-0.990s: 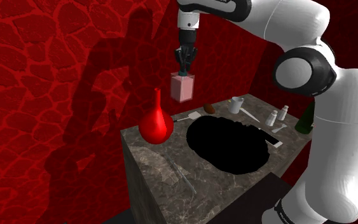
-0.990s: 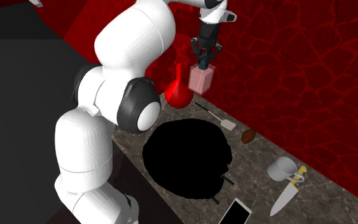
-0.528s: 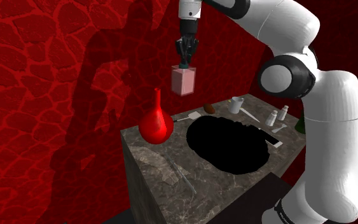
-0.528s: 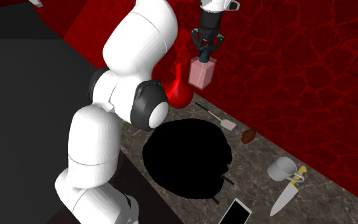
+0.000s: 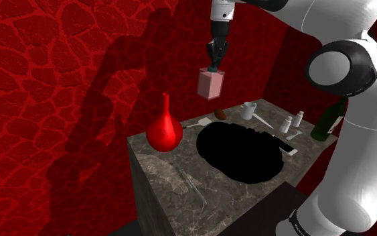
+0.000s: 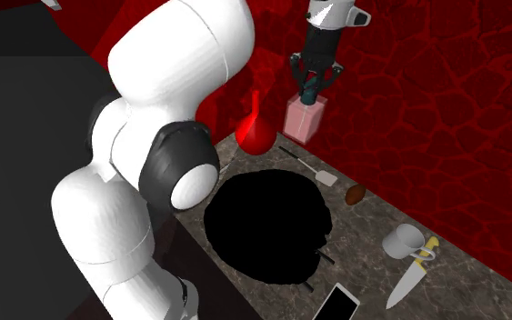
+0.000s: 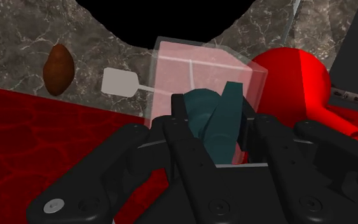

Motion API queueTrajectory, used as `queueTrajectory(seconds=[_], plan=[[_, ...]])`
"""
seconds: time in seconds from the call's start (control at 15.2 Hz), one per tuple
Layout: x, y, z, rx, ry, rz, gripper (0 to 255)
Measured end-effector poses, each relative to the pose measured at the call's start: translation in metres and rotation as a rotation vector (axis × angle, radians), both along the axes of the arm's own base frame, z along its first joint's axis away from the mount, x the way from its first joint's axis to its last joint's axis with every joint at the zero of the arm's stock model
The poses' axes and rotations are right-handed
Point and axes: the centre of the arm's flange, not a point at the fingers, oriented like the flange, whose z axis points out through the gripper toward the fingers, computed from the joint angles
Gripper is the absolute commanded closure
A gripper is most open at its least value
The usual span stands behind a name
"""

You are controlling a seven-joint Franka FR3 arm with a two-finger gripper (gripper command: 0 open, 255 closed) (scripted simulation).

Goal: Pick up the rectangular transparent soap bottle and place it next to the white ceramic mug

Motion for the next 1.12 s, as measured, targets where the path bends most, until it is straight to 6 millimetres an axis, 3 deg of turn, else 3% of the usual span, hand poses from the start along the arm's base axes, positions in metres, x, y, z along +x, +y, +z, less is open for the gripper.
queueTrajectory(seconds=[1.12], plan=[[-0.104, -0.200, -0.001, 0.000, 0.000, -0.001, 255]])
